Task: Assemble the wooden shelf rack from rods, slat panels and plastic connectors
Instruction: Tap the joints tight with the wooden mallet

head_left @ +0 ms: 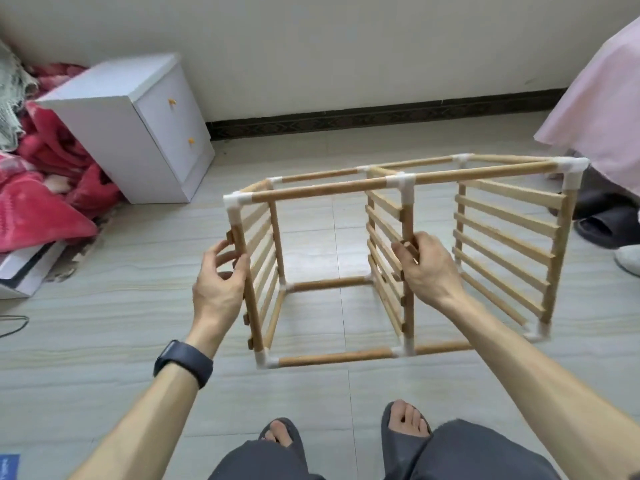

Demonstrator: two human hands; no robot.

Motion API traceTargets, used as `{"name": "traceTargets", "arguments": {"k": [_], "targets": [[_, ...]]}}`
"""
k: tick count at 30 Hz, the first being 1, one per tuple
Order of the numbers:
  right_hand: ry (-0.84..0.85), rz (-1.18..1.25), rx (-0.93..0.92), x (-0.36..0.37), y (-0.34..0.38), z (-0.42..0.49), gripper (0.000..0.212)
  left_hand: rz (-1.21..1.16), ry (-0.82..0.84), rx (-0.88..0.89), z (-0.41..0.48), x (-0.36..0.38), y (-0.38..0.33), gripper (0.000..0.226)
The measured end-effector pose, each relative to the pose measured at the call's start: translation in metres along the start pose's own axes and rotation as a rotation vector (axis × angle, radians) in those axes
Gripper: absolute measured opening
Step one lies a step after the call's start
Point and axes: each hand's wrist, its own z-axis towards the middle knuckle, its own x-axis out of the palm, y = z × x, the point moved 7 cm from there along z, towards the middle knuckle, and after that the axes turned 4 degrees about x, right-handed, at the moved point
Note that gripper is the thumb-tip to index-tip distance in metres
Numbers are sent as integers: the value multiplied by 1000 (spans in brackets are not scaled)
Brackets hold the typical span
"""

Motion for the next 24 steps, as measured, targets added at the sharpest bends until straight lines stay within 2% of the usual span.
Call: {"name": "traceTargets", "arguments": {"k": [2, 5, 8, 12, 15, 17, 20, 24], "targets": [[25, 14, 2, -1, 18, 8, 35, 121, 70, -40, -3, 1, 8, 49], [50, 4, 9, -1, 34, 19, 37, 165, 169, -160, -20, 9, 36, 50], [61, -12, 21, -2, 42, 29, 38, 253, 138, -109, -21, -1, 42, 39], [24, -53, 23, -4, 51, 46, 33, 320, 178, -65, -8, -10, 31, 26], [21, -121, 69, 4, 55, 56, 42, 331, 125, -58, -8, -14, 28, 10], [64, -160, 82, 16, 52, 53, 48, 316, 57, -56, -11, -14, 30, 16], [125, -282, 81, 35, 43, 38, 45, 239, -29, -130, -13, -14, 37, 21], [122, -315, 98, 47, 41, 25, 42, 352, 55, -221, -11, -14, 48, 27]]}}
